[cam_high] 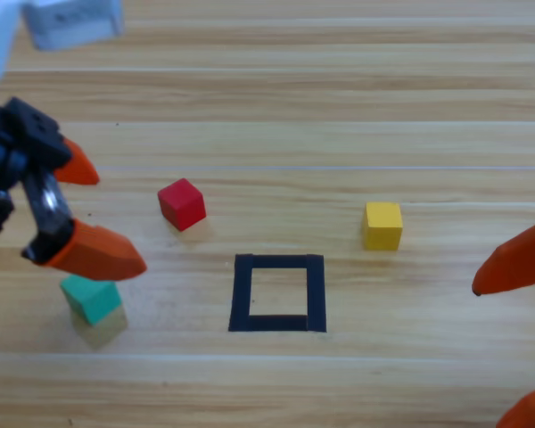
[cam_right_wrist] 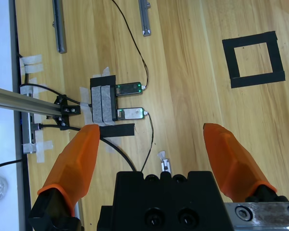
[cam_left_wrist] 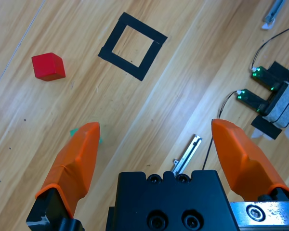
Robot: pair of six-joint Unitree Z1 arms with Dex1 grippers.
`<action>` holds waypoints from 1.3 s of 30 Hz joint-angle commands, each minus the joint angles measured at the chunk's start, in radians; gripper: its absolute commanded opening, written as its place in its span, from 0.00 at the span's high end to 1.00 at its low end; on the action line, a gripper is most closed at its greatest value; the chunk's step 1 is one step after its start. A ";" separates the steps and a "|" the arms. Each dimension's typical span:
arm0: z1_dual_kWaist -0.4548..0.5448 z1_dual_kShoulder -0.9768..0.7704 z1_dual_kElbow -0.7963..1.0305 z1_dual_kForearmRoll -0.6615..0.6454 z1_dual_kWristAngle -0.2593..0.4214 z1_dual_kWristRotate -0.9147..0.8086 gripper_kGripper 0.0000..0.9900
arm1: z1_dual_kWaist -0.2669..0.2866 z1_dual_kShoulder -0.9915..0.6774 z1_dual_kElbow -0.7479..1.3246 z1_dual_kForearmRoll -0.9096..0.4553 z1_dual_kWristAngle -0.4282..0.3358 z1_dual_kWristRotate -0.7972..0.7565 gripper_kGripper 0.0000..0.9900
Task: Stack the blocks in the rectangular block: red at the bottom, yellow in the middle, green on top
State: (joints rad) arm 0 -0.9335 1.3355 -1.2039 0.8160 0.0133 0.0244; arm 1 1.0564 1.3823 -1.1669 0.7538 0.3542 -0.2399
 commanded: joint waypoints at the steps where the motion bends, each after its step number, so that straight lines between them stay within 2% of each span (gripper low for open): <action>1: -0.025 -0.032 0.044 0.011 0.016 -0.029 0.00 | 0.037 0.053 0.004 -0.030 0.006 -0.012 0.04; 5: -0.025 -0.038 0.046 0.008 0.016 -0.046 0.00 | 0.037 0.053 0.012 -0.027 0.003 -0.015 0.04; 8: -0.025 -0.042 0.058 0.003 0.016 -0.066 0.00 | 0.037 0.055 0.021 -0.027 -0.041 0.008 0.04; 11: -0.025 -0.049 0.069 -0.005 0.016 -0.080 0.00 | 0.033 0.073 0.015 -0.037 -0.184 0.097 0.04; 12: -0.025 -0.052 0.073 -0.006 0.020 -0.090 0.00 | 0.019 0.087 0.010 -0.037 -0.236 0.136 0.04; 15: -0.025 -0.075 0.078 -0.015 0.037 -0.130 0.00 | -0.032 0.144 -0.017 -0.041 -0.325 0.232 0.04; 19: -0.025 -0.091 0.073 -0.048 0.094 -0.222 0.00 | -0.047 0.248 -0.057 -0.039 -0.531 0.464 0.04; 21: -0.025 -0.105 0.067 -0.074 0.149 -0.282 0.00 | -0.047 0.287 -0.077 -0.030 -0.598 0.528 0.04; 25: -0.025 -0.102 0.119 -0.189 0.359 -0.462 0.00 | -0.070 0.345 -0.137 0.010 -0.632 0.608 0.04; 27: -0.025 -0.102 0.175 -0.276 0.399 -0.483 0.00 | -0.073 0.371 -0.158 0.022 -0.670 0.666 0.04; 30: 0.001 -0.041 0.135 -0.285 0.404 -0.505 0.00 | -0.076 0.423 -0.209 0.052 -0.712 0.746 0.04; 32: 0.035 0.050 0.041 -0.219 0.395 -0.574 0.03 | -0.101 0.472 -0.270 0.101 -0.704 0.815 0.04; 35: 0.085 0.228 -0.134 -0.107 0.358 -0.652 0.04 | -0.159 0.547 -0.353 0.150 -0.587 0.880 0.03; 39: 0.120 0.370 -0.249 -0.021 0.347 -0.791 0.04 | -0.170 0.593 -0.379 0.150 -0.537 0.927 0.01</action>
State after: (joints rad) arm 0 -0.8824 1.5300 -1.4055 0.7444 0.3795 -0.6702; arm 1 0.9495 1.8618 -1.5342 0.8879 -0.2318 0.6459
